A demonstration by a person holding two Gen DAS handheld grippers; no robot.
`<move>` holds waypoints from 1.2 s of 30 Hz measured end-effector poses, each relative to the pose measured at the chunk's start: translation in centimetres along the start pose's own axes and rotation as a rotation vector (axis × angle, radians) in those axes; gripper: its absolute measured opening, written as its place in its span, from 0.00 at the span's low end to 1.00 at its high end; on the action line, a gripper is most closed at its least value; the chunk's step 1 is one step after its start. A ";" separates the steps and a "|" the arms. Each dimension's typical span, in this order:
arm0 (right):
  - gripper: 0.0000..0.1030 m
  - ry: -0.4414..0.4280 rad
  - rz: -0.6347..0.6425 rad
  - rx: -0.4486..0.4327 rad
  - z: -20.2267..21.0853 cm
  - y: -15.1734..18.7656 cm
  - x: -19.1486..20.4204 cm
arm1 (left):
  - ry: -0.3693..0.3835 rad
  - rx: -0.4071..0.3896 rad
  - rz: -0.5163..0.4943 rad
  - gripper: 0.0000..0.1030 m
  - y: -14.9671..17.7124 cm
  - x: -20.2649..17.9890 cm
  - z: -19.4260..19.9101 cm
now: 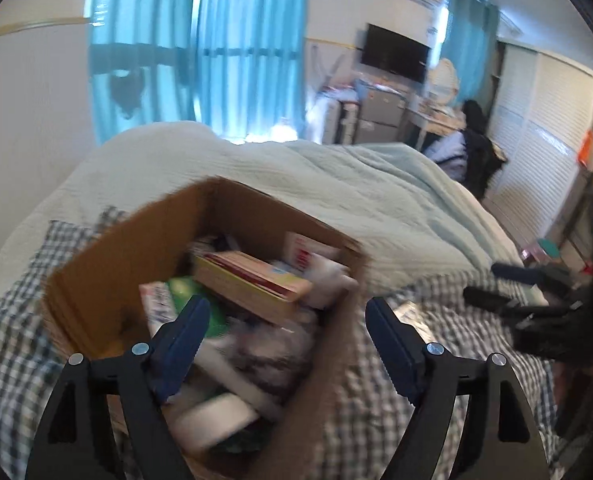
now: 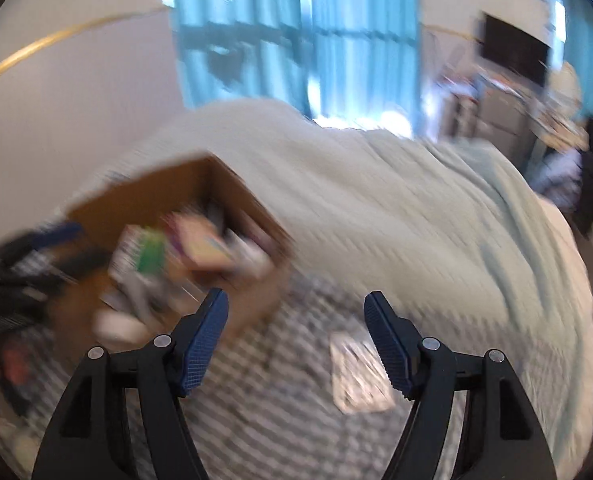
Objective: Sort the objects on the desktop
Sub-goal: 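Carry the white tube and bracelet to the box and release them inside, then grasp the foil blister pack with the left gripper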
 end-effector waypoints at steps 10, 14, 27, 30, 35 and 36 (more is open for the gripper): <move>0.69 0.116 -0.182 0.087 1.6 8.8 -9.8 | 0.068 0.145 0.013 0.89 5.6 -9.9 -3.6; 0.69 0.125 -0.204 0.069 1.7 9.1 -11.8 | 0.062 0.206 0.072 0.89 7.7 -11.8 -6.3; 0.81 0.168 -0.261 0.110 -1.5 13.0 -18.5 | 0.038 0.258 0.068 0.89 10.2 -17.4 -17.5; 0.82 0.169 -0.272 0.129 -2.3 13.6 -19.2 | 0.028 0.275 0.098 0.89 10.8 -17.7 -19.9; 0.82 0.157 -0.253 0.161 -3.5 14.8 -19.2 | -0.030 0.292 0.099 0.89 11.5 -17.2 -23.0; 0.82 0.155 -0.249 0.167 -3.6 15.0 -19.1 | -0.037 0.288 0.083 0.89 11.5 -17.3 -23.3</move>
Point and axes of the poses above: each gripper's, at about its wrist camera, not at the fingertips, and z roughly against the way its jaws point, x to its left, y to its underside, the point moved 9 cm from there along -z, roughly the way its jaws point, and after that the axes turned 4 degrees about -x, right-handed, at the moved point
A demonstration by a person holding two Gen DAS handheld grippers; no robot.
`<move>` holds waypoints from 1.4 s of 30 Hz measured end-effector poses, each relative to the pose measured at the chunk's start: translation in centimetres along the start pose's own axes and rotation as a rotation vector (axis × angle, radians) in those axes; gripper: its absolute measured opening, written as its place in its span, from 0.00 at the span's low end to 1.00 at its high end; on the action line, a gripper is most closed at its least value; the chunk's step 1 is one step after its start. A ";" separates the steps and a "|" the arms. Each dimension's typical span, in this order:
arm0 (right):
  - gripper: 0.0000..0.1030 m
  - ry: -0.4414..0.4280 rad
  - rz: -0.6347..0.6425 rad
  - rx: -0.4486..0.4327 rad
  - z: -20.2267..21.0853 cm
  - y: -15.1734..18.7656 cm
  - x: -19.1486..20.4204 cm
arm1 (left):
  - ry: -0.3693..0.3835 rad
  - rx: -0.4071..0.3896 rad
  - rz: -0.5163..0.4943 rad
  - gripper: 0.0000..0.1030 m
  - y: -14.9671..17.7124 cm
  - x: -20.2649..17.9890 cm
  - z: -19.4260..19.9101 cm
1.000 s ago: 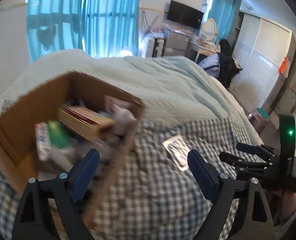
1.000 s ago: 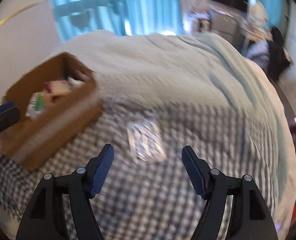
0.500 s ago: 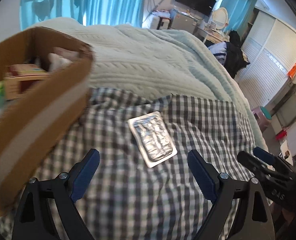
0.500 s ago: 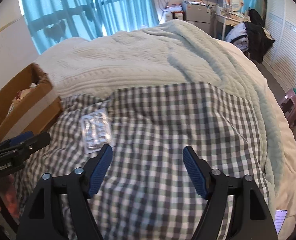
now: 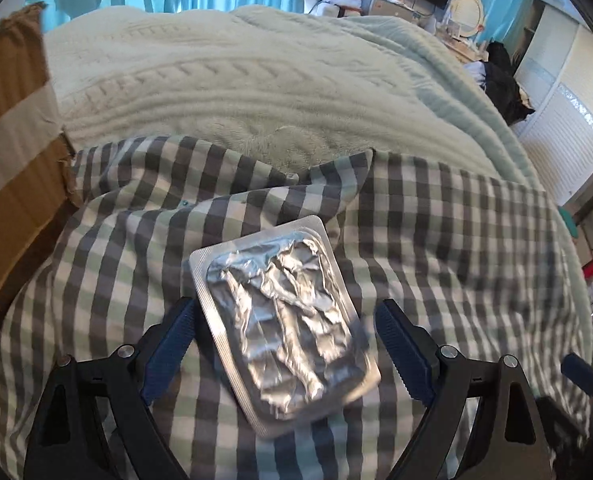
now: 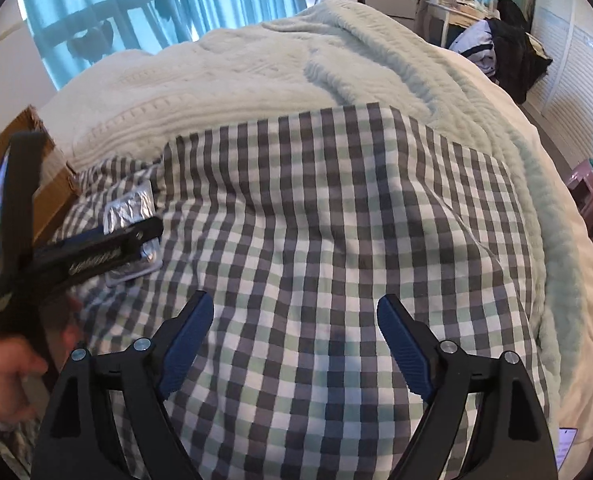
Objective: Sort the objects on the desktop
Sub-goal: 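Grasp the foil blister pack with the left gripper, then carry the blister pack to the cardboard box and release it inside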
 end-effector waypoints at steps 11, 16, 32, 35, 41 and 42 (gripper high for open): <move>0.82 -0.014 -0.005 0.025 0.6 1.1 0.2 | 0.000 -0.003 -0.144 0.69 1.1 0.1 1.6; 0.82 -0.036 0.008 0.014 1.9 0.9 1.8 | 0.016 -0.015 -0.145 0.69 0.6 0.6 4.1; 0.82 -0.109 0.070 -0.108 11.0 -1.5 10.0 | 0.078 -0.225 -0.074 0.69 -5.0 5.1 20.5; 0.82 -0.127 0.093 -0.138 12.7 -2.1 12.4 | 0.056 -0.277 -0.011 0.69 -7.2 7.9 23.6; 0.82 -0.188 0.130 -0.194 15.4 -4.0 17.9 | -0.033 -0.371 0.083 0.69 -9.4 16.1 29.1; 0.82 -0.197 0.136 -0.200 15.7 -4.3 18.9 | -0.051 -0.365 0.096 0.69 -9.4 17.5 29.4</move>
Point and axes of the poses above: each gripper's, at about its wrist camera, not at the fingertips, and z roughly against the way its jaws point, x to its left, y to its underside, the point moved 9 cm from there along -z, roughly the way its jaws point, and after that the axes turned 4 degrees about -x, right-handed, at the moved point
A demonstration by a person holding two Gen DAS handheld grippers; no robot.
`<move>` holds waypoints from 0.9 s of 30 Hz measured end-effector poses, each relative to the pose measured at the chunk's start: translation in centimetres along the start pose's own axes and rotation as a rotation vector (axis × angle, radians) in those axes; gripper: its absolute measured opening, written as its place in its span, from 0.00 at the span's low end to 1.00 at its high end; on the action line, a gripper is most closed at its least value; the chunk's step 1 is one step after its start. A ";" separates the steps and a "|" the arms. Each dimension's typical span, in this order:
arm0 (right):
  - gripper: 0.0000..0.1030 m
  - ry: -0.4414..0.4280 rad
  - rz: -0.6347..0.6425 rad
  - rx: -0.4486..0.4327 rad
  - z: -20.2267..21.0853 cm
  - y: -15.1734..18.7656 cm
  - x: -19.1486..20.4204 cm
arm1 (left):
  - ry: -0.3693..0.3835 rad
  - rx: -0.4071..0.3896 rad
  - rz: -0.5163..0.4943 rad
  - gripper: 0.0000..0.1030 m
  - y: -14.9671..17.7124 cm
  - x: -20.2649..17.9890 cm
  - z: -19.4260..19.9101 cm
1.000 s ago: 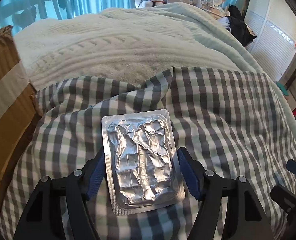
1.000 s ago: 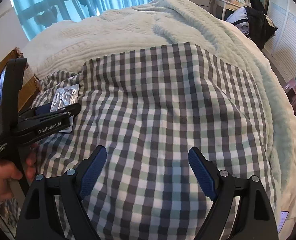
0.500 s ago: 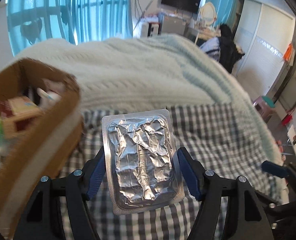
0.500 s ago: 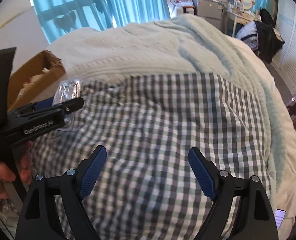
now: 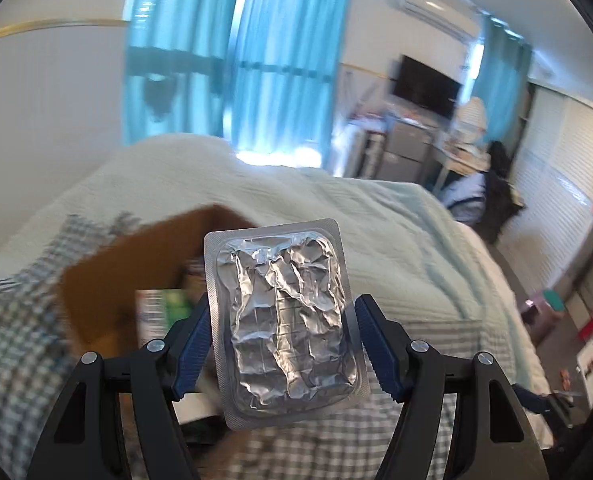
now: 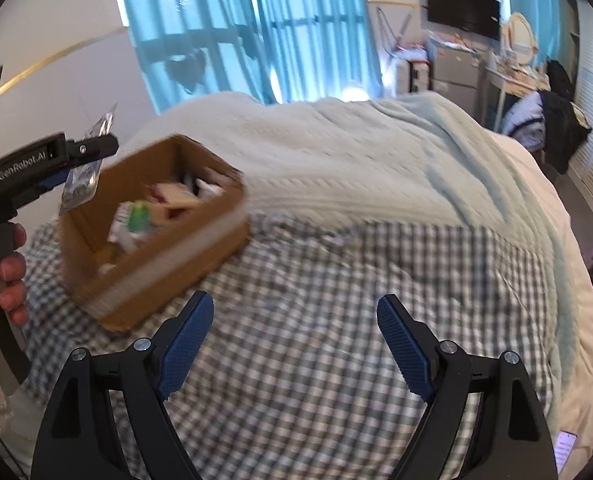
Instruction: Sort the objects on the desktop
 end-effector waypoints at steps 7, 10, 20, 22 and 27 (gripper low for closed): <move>0.82 -0.040 0.021 0.009 -1.5 -1.5 5.0 | -0.017 0.103 0.019 0.70 2.7 5.8 -1.9; 0.82 -0.032 0.051 0.026 -2.1 -1.5 6.4 | 0.001 0.152 -0.018 0.78 4.6 6.5 -2.2; 0.82 0.014 0.037 0.026 -1.6 -1.4 6.1 | -0.004 0.098 0.002 0.99 4.8 6.4 0.1; 0.84 0.030 0.028 0.031 -1.2 -0.8 5.6 | -0.010 0.080 -0.012 1.00 4.9 6.0 1.1; 0.85 0.043 -0.009 0.031 -0.1 0.5 4.4 | -0.032 0.068 -0.049 1.00 6.5 4.6 3.3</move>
Point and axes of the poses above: each gripper's, at about its wrist camera, not at the fingertips, and z roughly against the way its jaws point, x to its left, y to its underside, the point moved 9 cm from there along -z, roughly the way its jaws point, and after that the axes turned 4 degrees about -x, right-handed, at the moved point
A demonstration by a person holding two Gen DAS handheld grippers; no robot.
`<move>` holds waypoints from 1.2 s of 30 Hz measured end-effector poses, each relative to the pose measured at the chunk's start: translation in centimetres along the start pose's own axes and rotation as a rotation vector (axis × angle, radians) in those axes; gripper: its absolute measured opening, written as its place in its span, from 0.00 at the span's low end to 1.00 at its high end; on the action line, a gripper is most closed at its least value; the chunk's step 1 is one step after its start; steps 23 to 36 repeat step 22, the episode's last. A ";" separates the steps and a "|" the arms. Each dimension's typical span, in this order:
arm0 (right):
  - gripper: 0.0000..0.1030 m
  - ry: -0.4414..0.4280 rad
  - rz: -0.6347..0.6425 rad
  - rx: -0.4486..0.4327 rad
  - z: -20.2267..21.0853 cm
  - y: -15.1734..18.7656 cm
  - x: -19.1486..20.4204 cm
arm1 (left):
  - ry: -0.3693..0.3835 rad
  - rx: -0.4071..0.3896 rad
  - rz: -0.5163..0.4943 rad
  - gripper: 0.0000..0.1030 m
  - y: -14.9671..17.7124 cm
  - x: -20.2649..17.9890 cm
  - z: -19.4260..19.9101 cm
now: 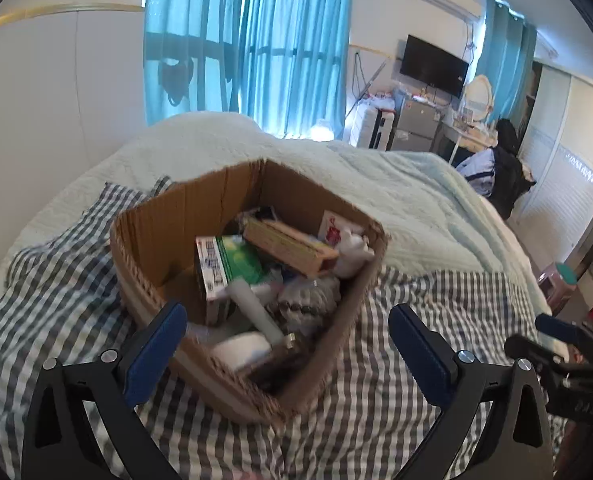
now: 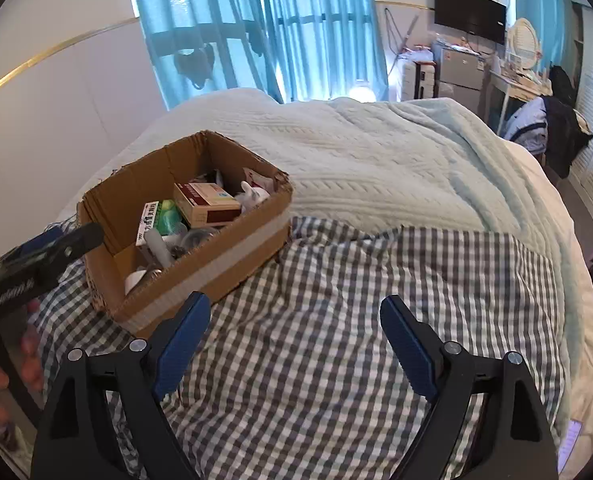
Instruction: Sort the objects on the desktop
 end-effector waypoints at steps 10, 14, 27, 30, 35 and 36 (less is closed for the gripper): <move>0.85 0.009 -0.031 0.008 0.5 1.9 -2.4 | -0.013 0.037 -0.009 1.00 2.8 -2.5 0.1; 0.85 0.011 -0.047 0.023 0.0 2.4 -3.2 | 0.007 0.020 -0.011 1.00 2.8 -3.5 0.2; 0.85 0.017 -0.062 0.017 0.5 2.9 -4.5 | -0.008 0.058 -0.006 1.00 3.5 -4.4 -0.4; 0.85 0.017 -0.062 0.017 0.5 2.9 -4.5 | -0.008 0.058 -0.006 1.00 3.5 -4.4 -0.4; 0.85 0.017 -0.062 0.017 0.5 2.9 -4.5 | -0.008 0.058 -0.006 1.00 3.5 -4.4 -0.4; 0.85 0.017 -0.062 0.017 0.5 2.9 -4.5 | -0.008 0.058 -0.006 1.00 3.5 -4.4 -0.4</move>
Point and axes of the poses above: each gripper's, at about its wrist camera, not at the fingertips, and z roughly against the way its jaws point, x to its left, y to its underside, the point moved 9 cm from there along -z, roughly the way its jaws point, and after that the axes turned 4 degrees about -x, right-handed, at the moved point
